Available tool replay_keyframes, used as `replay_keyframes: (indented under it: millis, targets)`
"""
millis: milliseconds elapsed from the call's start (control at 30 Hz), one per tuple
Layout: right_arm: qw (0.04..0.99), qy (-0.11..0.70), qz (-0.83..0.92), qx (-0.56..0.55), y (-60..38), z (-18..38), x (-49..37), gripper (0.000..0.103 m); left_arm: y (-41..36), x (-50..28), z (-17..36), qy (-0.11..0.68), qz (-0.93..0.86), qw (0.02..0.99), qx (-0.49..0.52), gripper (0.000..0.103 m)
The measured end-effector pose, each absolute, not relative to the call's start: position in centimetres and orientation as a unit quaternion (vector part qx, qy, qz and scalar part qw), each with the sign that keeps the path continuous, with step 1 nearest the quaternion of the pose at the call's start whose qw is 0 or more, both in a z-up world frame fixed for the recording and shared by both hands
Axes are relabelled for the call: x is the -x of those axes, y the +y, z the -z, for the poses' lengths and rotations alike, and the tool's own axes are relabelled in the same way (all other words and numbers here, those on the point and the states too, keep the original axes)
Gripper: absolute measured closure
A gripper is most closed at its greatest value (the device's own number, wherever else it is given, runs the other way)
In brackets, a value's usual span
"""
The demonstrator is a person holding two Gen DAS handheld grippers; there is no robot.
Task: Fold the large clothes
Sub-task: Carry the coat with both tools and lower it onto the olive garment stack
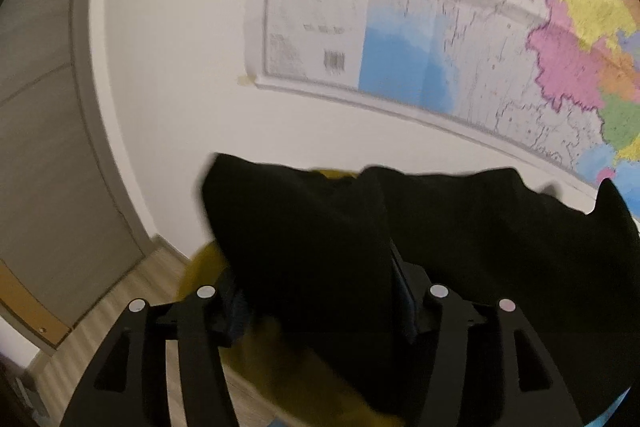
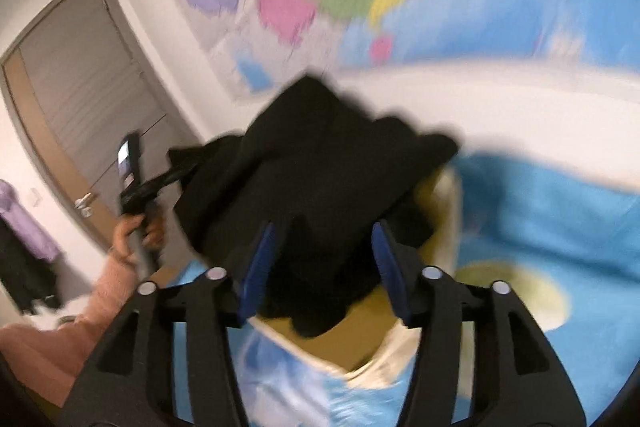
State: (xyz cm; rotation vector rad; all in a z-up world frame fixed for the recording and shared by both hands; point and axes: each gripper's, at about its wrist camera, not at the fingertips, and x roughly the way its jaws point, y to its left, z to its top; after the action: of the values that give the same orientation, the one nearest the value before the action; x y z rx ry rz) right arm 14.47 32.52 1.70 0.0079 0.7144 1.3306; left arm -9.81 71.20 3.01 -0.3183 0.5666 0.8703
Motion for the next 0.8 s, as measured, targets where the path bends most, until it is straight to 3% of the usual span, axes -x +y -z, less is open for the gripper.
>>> replay_keyframes:
  millis: [133, 167, 300, 333, 367, 400, 467, 567, 667, 733, 767, 800]
  targets:
    - [0.736, 0.331, -0.59, 0.013, 35.3, -2.1, -15.9, 0.034, 68.0, 10.8, -5.5, 0.21, -0.457, 0.859, 0.093, 0.038]
    - [0.723, 0.344, -0.598, 0.032, 37.1, -1.8, -16.2, 0.028, 67.3, 10.8, -6.1, 0.203, -0.453, 0.864, 0.081, 0.033]
    - [0.715, 0.357, -0.598, 0.06, 41.1, -0.9, -16.7, 0.021, 65.1, 7.7, -7.0, 0.237, -0.367, 0.899, 0.038, 0.024]
    - [0.711, 0.364, -0.599, 0.066, 41.8, -0.6, -16.8, 0.024, 65.1, 6.5, -6.7, 0.257, -0.35, 0.9, 0.038, 0.024]
    - [0.702, 0.374, -0.601, 0.077, 42.6, -0.2, -16.8, 0.033, 65.4, 5.1, -6.0, 0.283, -0.334, 0.898, 0.046, 0.024]
    - [0.693, 0.377, -0.609, 0.078, 42.8, 0.1, -16.9, 0.061, 65.5, 4.3, -5.4, 0.299, -0.322, 0.896, 0.054, 0.024]
    - [0.697, 0.374, -0.603, 0.097, 42.7, 0.2, -17.0, 0.084, 66.0, 2.4, -3.7, 0.332, -0.315, 0.887, 0.06, 0.027]
    - [0.709, 0.357, -0.604, 0.073, 40.2, -0.9, -17.7, 0.102, 66.8, 0.6, -1.8, 0.362, -0.347, 0.864, 0.044, 0.038]
    - [0.712, 0.37, -0.592, 0.07, 39.0, -0.3, -17.9, 0.1, 68.5, 0.3, -1.1, 0.372, -0.366, 0.85, 0.073, 0.052]
    - [0.708, 0.382, -0.585, 0.097, 39.4, 0.4, -17.4, 0.098, 69.0, 0.7, -1.1, 0.374, -0.375, 0.844, 0.08, 0.054]
    - [0.715, 0.374, -0.582, 0.1, 39.3, 0.1, -17.2, 0.094, 69.1, 0.8, -1.2, 0.374, -0.376, 0.844, 0.085, 0.055]
    - [0.726, 0.363, -0.576, 0.095, 39.1, -0.6, -17.1, 0.083, 69.1, 1.0, -1.3, 0.372, -0.378, 0.844, 0.085, 0.055]
